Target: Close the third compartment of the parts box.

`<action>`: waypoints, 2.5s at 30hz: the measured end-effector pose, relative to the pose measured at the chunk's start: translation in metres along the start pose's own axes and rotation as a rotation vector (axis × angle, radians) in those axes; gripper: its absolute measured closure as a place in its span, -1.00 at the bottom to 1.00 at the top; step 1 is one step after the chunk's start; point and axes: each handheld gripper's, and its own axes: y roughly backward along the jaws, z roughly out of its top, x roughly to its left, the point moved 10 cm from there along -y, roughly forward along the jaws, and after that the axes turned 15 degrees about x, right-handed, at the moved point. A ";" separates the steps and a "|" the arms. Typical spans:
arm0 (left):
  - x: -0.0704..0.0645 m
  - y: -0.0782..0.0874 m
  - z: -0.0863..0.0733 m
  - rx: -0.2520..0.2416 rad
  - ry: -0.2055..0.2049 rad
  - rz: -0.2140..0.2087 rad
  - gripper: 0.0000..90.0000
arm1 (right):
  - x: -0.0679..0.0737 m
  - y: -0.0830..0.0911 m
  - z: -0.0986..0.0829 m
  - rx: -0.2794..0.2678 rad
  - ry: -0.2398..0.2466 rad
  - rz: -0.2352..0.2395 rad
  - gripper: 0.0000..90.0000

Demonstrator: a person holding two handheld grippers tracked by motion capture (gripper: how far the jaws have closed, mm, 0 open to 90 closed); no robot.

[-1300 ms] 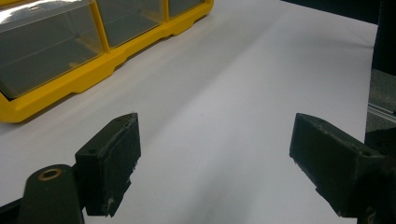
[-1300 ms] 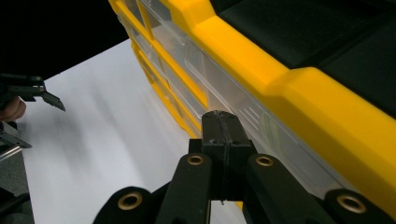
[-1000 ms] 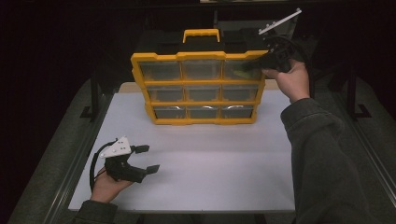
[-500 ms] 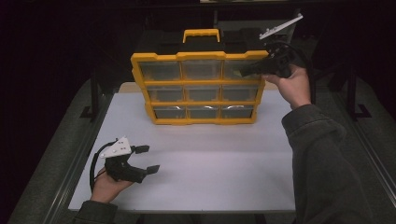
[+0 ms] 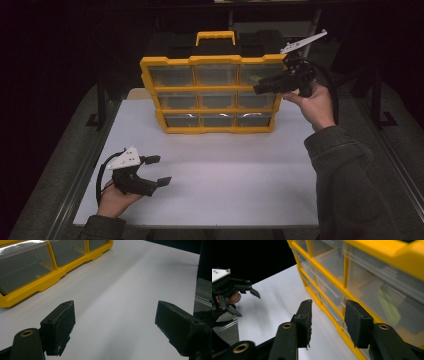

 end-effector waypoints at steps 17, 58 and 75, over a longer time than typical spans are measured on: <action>0.000 0.004 0.002 -0.017 0.024 0.000 -0.64 | 0.015 -0.007 -0.021 -0.048 0.030 0.008 -0.31; 0.010 0.007 0.002 -0.005 0.052 0.039 -0.64 | 0.032 -0.055 -0.081 -0.059 -0.006 -0.070 -0.69; 0.013 0.004 -0.002 0.008 0.084 0.043 -0.65 | 0.031 -0.072 -0.108 -0.066 -0.018 -0.100 -0.70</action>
